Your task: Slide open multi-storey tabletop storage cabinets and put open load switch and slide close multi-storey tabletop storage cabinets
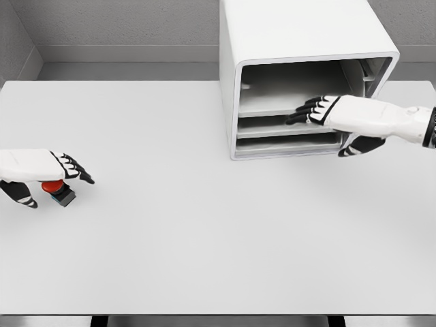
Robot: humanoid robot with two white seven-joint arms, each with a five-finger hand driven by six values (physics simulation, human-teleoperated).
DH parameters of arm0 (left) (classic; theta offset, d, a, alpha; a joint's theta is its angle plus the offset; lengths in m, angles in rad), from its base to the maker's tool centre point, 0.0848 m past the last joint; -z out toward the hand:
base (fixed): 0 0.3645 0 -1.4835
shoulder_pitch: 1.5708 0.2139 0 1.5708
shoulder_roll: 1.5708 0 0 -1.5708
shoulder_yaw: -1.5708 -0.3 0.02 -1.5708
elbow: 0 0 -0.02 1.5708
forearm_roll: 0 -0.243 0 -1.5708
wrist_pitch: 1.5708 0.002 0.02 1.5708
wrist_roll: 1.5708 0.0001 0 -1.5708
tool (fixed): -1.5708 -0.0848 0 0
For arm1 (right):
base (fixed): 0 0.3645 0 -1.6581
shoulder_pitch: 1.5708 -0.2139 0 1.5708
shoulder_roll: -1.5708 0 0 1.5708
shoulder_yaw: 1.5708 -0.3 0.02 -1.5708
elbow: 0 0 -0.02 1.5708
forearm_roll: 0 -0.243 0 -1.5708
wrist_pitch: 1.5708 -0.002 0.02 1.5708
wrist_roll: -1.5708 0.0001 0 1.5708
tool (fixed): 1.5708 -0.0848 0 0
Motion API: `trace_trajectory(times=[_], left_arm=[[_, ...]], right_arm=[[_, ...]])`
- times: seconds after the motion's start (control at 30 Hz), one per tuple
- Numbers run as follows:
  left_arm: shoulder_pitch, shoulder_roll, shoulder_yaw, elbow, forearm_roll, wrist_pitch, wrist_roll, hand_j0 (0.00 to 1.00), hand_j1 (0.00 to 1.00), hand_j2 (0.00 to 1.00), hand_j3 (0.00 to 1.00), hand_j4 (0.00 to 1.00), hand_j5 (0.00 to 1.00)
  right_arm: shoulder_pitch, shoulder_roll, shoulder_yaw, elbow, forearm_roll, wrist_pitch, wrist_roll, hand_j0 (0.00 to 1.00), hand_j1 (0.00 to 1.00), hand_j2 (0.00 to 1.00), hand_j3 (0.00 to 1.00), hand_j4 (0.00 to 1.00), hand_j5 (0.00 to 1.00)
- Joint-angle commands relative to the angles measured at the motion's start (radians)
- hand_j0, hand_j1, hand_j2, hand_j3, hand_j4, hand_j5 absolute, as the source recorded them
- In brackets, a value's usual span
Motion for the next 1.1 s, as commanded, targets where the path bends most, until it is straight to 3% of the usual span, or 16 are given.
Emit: trace_trajectory(times=[0.0, 0.13, 0.2, 0.43, 0.53, 0.57, 0.83, 0.97, 1.07], left_arm=[[0.000, 0.001, 0.000, 0.000, 0.003, 0.002, 0.000, 0.92, 0.92, 0.92, 0.92, 0.92, 0.92], [0.006, 0.004, 0.000, 0.000, -0.008, 0.002, 0.000, 0.87, 0.87, 0.87, 0.87, 0.87, 0.87], [0.006, 0.008, 0.000, 0.001, -0.012, 0.002, 0.000, 0.85, 0.85, 0.85, 0.85, 0.85, 0.85], [0.006, 0.010, 0.001, 0.006, -0.012, 0.002, 0.000, 0.72, 0.72, 0.72, 0.72, 0.72, 0.72], [0.006, 0.010, 0.001, 0.006, -0.012, 0.002, 0.000, 0.55, 0.55, 0.55, 0.55, 0.55, 0.55], [0.006, 0.012, 0.001, 0.006, -0.012, 0.002, 0.000, 0.54, 0.54, 0.54, 0.54, 0.54, 0.54], [0.006, 0.012, 0.001, 0.003, -0.012, 0.002, 0.000, 0.37, 0.37, 0.37, 0.37, 0.37, 0.37], [-0.005, 0.015, 0.003, -0.002, -0.009, 0.002, 0.000, 0.35, 0.35, 0.35, 0.35, 0.35, 0.35], [-0.018, 0.018, 0.006, -0.100, -0.008, 0.002, 0.000, 0.35, 0.35, 0.35, 0.35, 0.35, 0.35]], right_arm=[[-0.002, 0.016, 0.036, 0.031, -0.001, 0.003, 0.000, 1.00, 1.00, 1.00, 1.00, 1.00, 1.00], [-0.026, 0.038, 0.048, 0.037, -0.001, 0.003, 0.000, 1.00, 1.00, 1.00, 1.00, 1.00, 1.00], [-0.038, 0.044, 0.099, 0.043, -0.001, 0.003, 0.000, 1.00, 1.00, 1.00, 1.00, 1.00, 1.00], [-0.087, 0.096, 0.139, 0.129, -0.001, 0.003, 0.000, 1.00, 1.00, 1.00, 1.00, 1.00, 1.00], [-0.104, 0.110, 0.143, 0.150, -0.001, 0.050, 0.000, 1.00, 1.00, 1.00, 1.00, 1.00, 1.00], [-0.107, 0.114, 0.145, 0.169, -0.001, 0.057, 0.000, 1.00, 1.00, 1.00, 1.00, 1.00, 1.00], [-0.117, 0.104, 0.106, 0.215, -0.023, 0.003, 0.000, 1.00, 1.00, 1.00, 1.00, 1.00, 1.00], [-0.109, 0.084, 0.071, 0.215, -0.067, 0.003, 0.000, 1.00, 1.00, 1.00, 1.00, 1.00, 1.00], [-0.110, 0.079, 0.062, 0.202, -0.070, 0.003, 0.000, 1.00, 1.00, 1.00, 1.00, 1.00, 1.00]])
